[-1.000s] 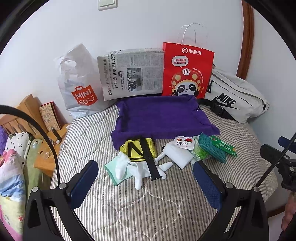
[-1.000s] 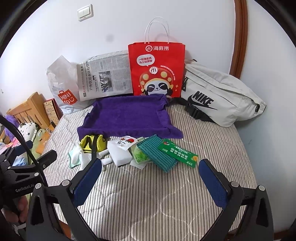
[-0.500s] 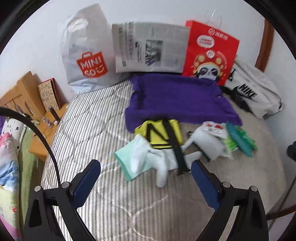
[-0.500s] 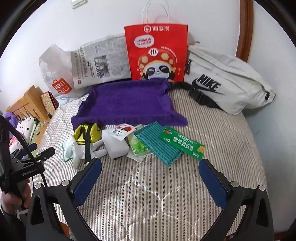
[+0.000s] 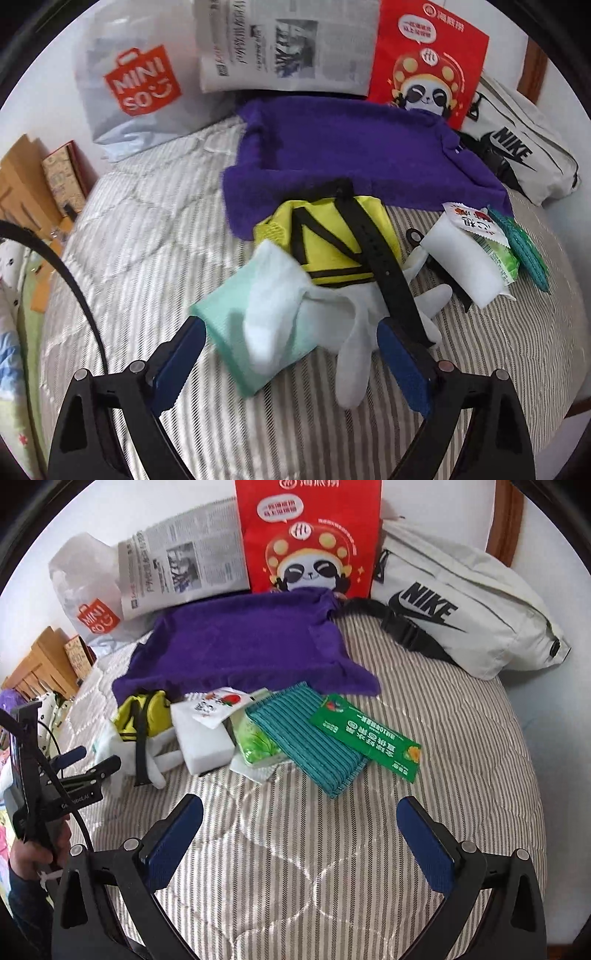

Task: Organize soft objects
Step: 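Lower the left tool and grasp the white gloves with mint cloth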

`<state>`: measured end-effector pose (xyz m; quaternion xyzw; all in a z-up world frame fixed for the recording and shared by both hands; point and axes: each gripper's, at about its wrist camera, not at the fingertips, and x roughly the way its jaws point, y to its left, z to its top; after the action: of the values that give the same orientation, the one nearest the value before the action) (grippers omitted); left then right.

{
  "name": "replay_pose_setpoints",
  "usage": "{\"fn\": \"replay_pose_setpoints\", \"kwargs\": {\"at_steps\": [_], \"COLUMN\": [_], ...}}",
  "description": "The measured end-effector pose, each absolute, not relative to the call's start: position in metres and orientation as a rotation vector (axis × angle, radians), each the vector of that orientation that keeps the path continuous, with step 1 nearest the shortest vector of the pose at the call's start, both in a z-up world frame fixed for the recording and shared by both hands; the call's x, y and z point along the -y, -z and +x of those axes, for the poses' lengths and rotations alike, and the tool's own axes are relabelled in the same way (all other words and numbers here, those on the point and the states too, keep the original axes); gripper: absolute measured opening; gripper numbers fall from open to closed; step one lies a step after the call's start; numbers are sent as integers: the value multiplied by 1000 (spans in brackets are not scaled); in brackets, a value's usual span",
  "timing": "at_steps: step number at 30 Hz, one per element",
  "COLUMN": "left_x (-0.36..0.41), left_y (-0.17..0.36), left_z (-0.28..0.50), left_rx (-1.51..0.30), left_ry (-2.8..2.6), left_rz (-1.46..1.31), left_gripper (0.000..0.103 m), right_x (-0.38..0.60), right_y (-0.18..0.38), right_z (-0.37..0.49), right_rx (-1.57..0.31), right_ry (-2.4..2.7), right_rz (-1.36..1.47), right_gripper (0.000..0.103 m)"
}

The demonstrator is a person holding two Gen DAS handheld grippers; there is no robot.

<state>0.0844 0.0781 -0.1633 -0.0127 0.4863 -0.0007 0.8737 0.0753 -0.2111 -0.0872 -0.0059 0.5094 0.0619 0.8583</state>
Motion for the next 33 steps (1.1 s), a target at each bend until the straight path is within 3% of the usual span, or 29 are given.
{"fn": "replay_pose_setpoints", "kwargs": {"at_steps": [8,10,12,16,18,20,33], "left_x": [-61,-63,-65,-69,-73,-79,-118], "left_y": [190,190,188,186,185,182,181], "left_z": [95,92,89,82,81,78,59], "left_rx": [-1000,-974,-945,-915,-918,-923,-960], "left_ry": [41,38,22,8,17,35,-34], "left_rz": [55,38,29,17,17,-13,-86], "left_gripper": [94,87,68,45,27,20,18], "right_x": [216,219,224,235,240,243,264], "right_y": [104,108,111,119,124,127,131], "right_z": [83,85,85,87,89,90,103], "right_rx": [-1114,-1122,-1125,-1147,-1158,-1163,-1131], "right_ry": [-104,-93,-78,-45,-28,-18,22], "right_rz": [-25,-39,-48,-32,-28,-29,-18], "right_gripper": [103,103,103,103,103,103,103]}}
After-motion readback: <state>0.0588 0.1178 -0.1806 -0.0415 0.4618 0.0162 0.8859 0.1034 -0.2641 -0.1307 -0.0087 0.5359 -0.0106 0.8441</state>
